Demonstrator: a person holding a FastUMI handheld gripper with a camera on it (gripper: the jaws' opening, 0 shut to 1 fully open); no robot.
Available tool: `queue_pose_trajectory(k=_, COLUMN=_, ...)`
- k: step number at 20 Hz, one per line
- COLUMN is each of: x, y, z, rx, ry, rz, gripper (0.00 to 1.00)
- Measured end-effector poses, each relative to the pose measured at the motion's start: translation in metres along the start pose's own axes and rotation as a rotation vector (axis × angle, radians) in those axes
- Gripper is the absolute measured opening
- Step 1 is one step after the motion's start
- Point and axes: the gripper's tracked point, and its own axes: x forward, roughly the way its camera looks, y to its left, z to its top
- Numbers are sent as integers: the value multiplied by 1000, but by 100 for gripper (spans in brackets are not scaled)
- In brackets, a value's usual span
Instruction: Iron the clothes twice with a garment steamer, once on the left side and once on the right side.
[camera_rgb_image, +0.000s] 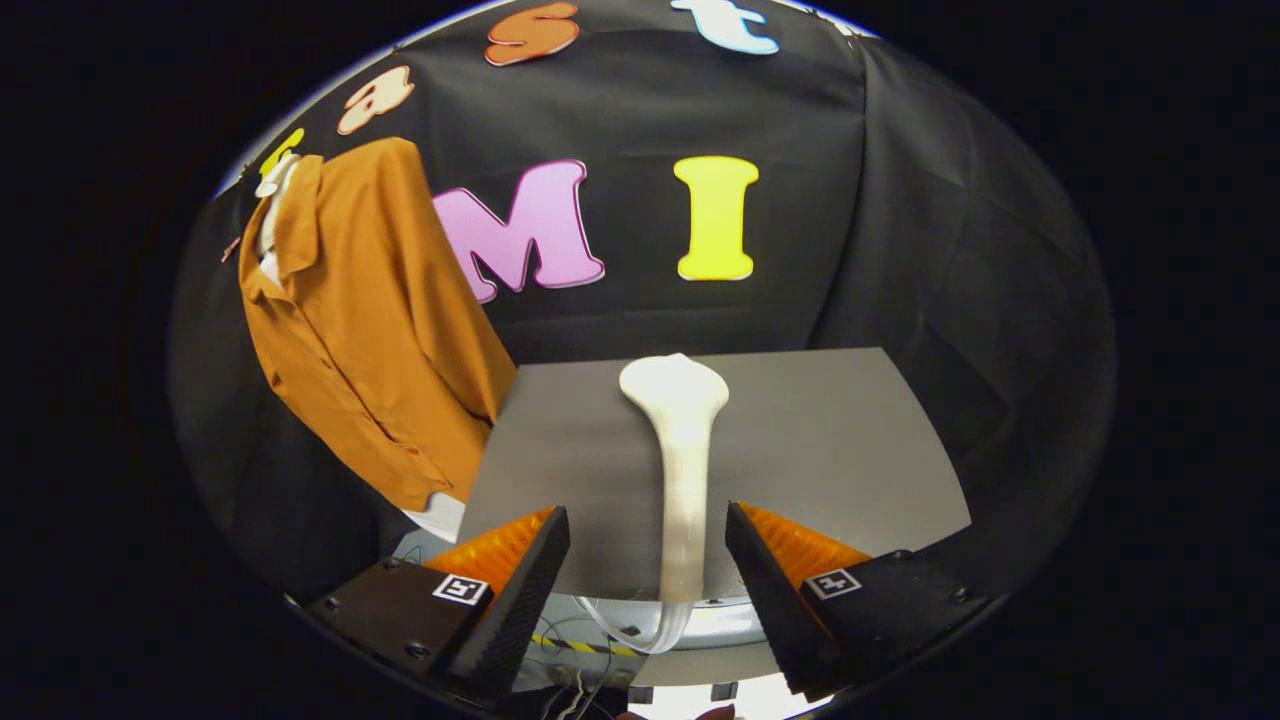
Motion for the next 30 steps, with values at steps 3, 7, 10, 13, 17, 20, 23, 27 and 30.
queue_pose_trajectory(k=3, x=37, y=-17, z=-11, rx=39, ry=108, rz=6, gripper=99)
queue_pose_trajectory(k=7, x=73, y=-22, z=-25, rx=52, ry=197, rz=15, gripper=99)
queue_pose_trajectory(k=10, x=88, y=-20, z=-38, rx=69, ry=249, rz=19, gripper=72)
queue_pose_trajectory(k=13, x=91, y=-14, z=-50, rx=74, ry=295, rz=36, gripper=56)
queue_pose_trajectory(k=17, x=93, y=-22, z=-39, rx=73, ry=206, rz=49, gripper=32)
queue_pose_trajectory(k=20, x=84, y=-25, z=-34, rx=100, ry=153, rz=29, gripper=25)
queue_pose_trajectory(k=23, x=59, y=-23, z=-17, rx=92, ry=30, rz=24, gripper=25)
queue_pose_trajectory(k=27, x=7, y=-15, z=11, rx=93, ry=-179, rz=-2, gripper=25)
queue_pose_trajectory(k=30, x=-47, y=5, z=27, rx=58, ry=-333, rz=-13, gripper=25)
